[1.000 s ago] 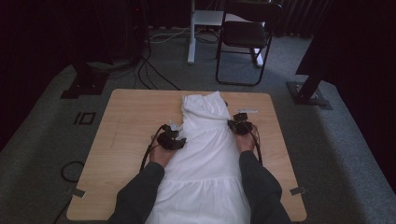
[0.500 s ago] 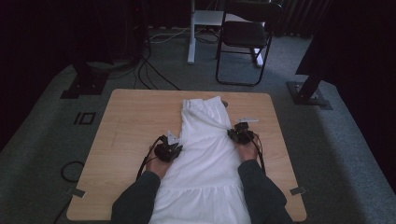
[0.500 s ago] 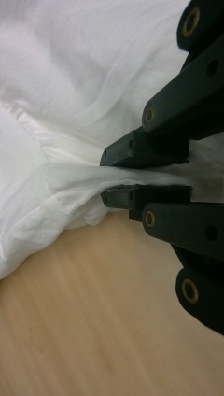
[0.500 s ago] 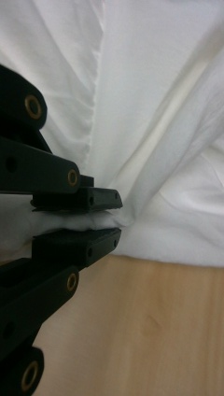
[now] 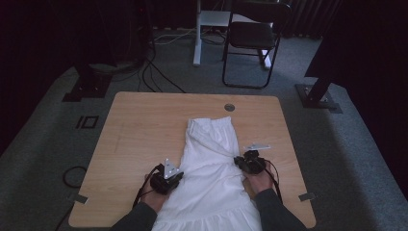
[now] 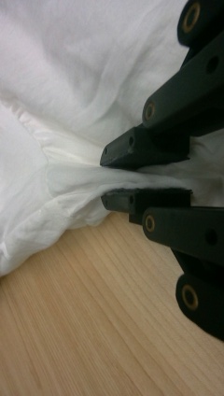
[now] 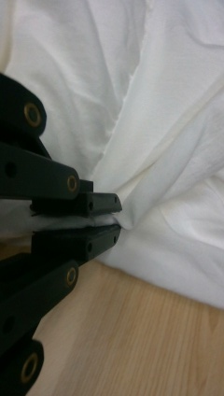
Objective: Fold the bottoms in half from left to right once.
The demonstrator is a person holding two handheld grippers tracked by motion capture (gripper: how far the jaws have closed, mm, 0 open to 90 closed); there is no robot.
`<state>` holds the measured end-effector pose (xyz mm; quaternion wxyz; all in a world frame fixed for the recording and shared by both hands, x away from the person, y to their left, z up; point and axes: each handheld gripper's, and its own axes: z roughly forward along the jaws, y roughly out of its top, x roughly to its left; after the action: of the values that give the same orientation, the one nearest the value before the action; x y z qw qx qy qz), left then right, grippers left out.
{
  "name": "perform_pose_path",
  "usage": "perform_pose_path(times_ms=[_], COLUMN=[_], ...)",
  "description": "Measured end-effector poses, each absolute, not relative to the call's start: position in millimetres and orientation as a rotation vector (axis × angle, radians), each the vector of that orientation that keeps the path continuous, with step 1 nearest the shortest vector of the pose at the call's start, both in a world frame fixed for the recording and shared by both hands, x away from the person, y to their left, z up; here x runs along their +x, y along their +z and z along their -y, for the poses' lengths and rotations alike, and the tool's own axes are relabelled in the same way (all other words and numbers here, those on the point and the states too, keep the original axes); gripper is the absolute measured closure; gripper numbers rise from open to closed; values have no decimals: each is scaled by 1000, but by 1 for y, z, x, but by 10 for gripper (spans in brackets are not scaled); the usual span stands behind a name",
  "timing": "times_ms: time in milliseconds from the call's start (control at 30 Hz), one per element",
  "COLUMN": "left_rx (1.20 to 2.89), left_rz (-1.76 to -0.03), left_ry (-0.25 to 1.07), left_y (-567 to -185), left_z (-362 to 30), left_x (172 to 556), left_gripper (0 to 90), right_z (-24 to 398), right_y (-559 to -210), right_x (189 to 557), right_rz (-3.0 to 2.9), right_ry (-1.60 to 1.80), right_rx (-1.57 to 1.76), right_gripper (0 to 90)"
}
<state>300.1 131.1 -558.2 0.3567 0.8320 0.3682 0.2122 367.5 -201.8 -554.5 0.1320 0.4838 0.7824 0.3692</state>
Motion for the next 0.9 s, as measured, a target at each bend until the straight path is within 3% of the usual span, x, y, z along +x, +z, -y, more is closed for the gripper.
perform_pose_path(times_ms=[33,67,100,133,233,300,533,567,600,633,667,900], left_rx=[2145,2145,2137,2137,2124,2122,2120,2118,2115,2114,2113,2120], left_rz=[-957,-957,-960,-960,-975,-981,-985,-986,-988,-988,-986,-985], left_ry=[549,549,541,541,537,543,558,558,558,554,552,453], left_y=[-558,-558,-558,-558,-559,-559,-559,-559,-559,-559,-559,-559], left_z=[-131,-131,-133,-133,-134,-135,-136,-136,-136,-136,-136,-136], left_x=[300,300,301,301,303,302,301,301,301,301,300,301], left_gripper=[752,732,709,684,640,614,555,552,543,541,542,543], right_z=[202,202,200,199,196,174,123,116,111,110,115,180], right_y=[-551,-551,-541,-535,-529,-509,-510,-513,-516,-518,-516,-495], right_x=[367,367,368,371,375,395,410,411,414,419,424,456], right_rz=[-2263,-2263,-2229,-2224,-2227,-2265,-2370,-2382,-2383,-2367,-2343,-2088], right_ry=[1053,1053,1074,1083,1098,1126,1111,1081,1028,946,949,1037], right_rx=[1387,1387,1312,1296,1275,1140,961,938,917,911,933,1263], right_gripper=[725,725,554,500,460,368,336,362,459,783,857,888])
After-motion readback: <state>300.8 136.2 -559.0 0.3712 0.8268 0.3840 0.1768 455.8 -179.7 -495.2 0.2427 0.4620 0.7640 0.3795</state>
